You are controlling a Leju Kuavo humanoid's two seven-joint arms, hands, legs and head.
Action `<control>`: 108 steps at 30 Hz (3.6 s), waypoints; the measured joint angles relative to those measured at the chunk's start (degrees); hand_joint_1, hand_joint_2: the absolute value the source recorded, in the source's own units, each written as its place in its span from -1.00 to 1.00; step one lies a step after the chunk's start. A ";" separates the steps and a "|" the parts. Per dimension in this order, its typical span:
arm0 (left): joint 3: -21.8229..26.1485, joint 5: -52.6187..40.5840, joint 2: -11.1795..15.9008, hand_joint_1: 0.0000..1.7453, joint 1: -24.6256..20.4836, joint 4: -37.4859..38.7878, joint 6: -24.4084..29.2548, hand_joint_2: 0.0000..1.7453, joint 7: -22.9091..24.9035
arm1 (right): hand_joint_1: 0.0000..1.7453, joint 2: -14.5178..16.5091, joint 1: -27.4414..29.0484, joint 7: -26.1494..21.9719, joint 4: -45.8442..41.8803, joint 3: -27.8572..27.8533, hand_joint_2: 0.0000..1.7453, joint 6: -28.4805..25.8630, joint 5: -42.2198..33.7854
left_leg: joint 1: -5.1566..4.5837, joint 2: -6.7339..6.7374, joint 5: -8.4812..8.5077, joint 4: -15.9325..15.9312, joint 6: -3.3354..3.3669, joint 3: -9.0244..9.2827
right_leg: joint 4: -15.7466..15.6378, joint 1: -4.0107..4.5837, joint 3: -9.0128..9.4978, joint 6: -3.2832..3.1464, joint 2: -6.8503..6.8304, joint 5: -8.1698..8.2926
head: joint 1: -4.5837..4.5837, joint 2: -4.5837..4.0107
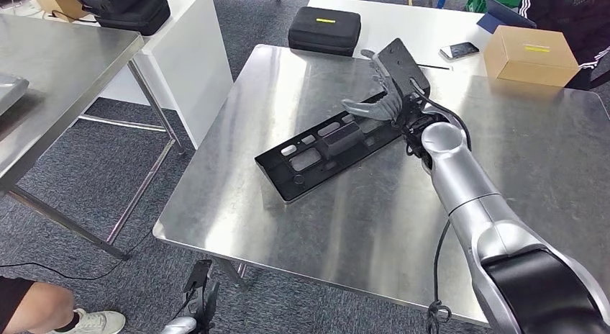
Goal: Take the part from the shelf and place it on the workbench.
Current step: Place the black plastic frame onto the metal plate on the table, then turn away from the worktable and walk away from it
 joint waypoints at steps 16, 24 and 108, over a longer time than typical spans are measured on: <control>-0.12 2.04 0.61 -1.00 0.24 -0.02 0.81 -1.00 -0.98 | -1.00 -0.81 5.66 1.99 -15.43 1.14 1.00 5.25 -19.62 | -0.15 0.13 -0.92 0.90 0.76 -0.21 | -0.01 -0.21 0.14 -0.03 0.14 -0.19 | -0.01 0.00; -0.11 2.30 0.75 -1.00 0.03 -0.50 0.81 -1.00 -1.01 | -1.00 -1.69 7.62 2.12 -21.79 3.59 1.00 5.34 -19.54 | 0.58 0.64 -0.41 -0.06 1.56 0.38 | 15.17 -0.29 -6.99 -0.12 0.13 -7.12 | 0.41 0.00; -0.24 1.73 5.00 -1.00 5.57 -3.40 1.10 -1.00 -3.63 | -1.00 -10.95 55.38 -6.89 -52.63 -17.62 1.00 -14.68 -5.62 | 0.34 0.03 -9.73 3.47 -0.39 8.75 | 2.76 0.32 -6.45 -1.62 -0.59 5.04 | 0.08 0.00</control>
